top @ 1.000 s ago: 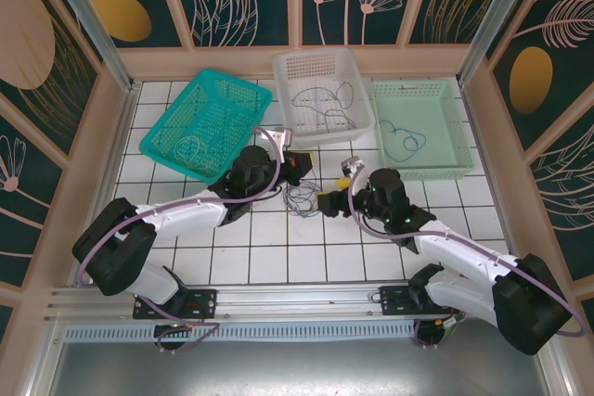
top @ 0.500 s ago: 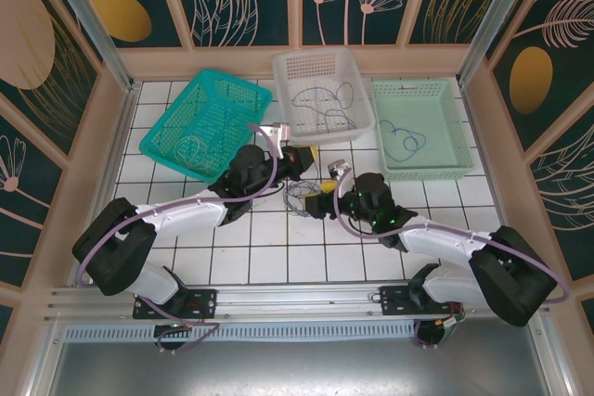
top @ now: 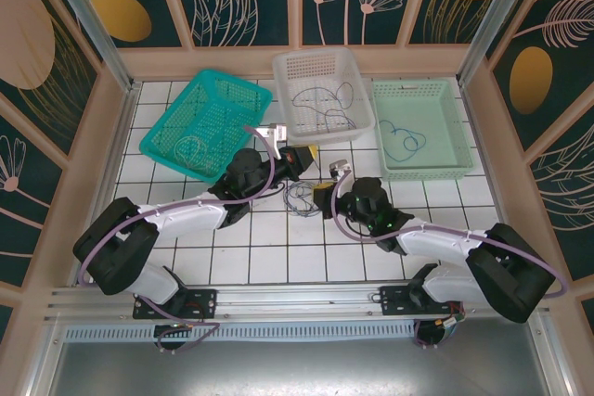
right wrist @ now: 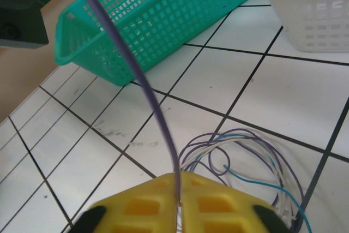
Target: Untangle the cables
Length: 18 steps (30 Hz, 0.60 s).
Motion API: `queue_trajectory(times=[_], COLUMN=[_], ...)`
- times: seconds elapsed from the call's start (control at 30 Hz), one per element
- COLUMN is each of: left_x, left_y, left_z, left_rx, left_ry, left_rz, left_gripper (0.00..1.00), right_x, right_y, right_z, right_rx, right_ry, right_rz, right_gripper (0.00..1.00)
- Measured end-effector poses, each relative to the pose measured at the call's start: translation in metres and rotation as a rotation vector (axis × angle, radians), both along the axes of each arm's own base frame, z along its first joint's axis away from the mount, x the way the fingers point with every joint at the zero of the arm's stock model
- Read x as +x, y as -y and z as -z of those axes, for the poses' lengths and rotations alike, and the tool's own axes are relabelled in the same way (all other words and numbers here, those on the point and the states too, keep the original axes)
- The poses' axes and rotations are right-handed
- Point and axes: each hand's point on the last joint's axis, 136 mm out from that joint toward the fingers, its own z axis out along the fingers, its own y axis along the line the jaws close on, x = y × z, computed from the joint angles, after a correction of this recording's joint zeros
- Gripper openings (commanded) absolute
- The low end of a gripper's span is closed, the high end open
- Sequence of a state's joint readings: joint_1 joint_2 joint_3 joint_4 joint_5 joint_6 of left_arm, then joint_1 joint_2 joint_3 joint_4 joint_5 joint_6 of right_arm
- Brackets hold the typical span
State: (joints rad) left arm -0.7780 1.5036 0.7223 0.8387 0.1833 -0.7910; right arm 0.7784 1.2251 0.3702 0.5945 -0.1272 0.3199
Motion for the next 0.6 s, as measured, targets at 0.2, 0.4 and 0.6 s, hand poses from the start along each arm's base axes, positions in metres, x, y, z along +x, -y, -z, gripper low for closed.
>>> queue_trajectory(times=[0.2, 0.4, 0.6], left_x=[0.001, 0.003, 0.002], left_y=[-0.002, -0.019, -0.039], left_z=[0.004, 0.016, 0.026], left_rx=[0.011, 0.085, 0.181], left_ry=[-0.005, -0.018, -0.018], left_rz=[-0.012, -0.089, -0.159], left_gripper=[0.12, 0.66, 0.84], right_x=[0.003, 0.011, 0.014], right_y=[0.001, 0.008, 0.025], right_z=[0.002, 0.002, -0.008], right_rx=[-0.025, -0.065, -0.052], right_ry=[-0.016, -0.043, -0.056], right_rz=[0.006, 0.019, 0.038], right_gripper=[0.00, 0.00, 0.00])
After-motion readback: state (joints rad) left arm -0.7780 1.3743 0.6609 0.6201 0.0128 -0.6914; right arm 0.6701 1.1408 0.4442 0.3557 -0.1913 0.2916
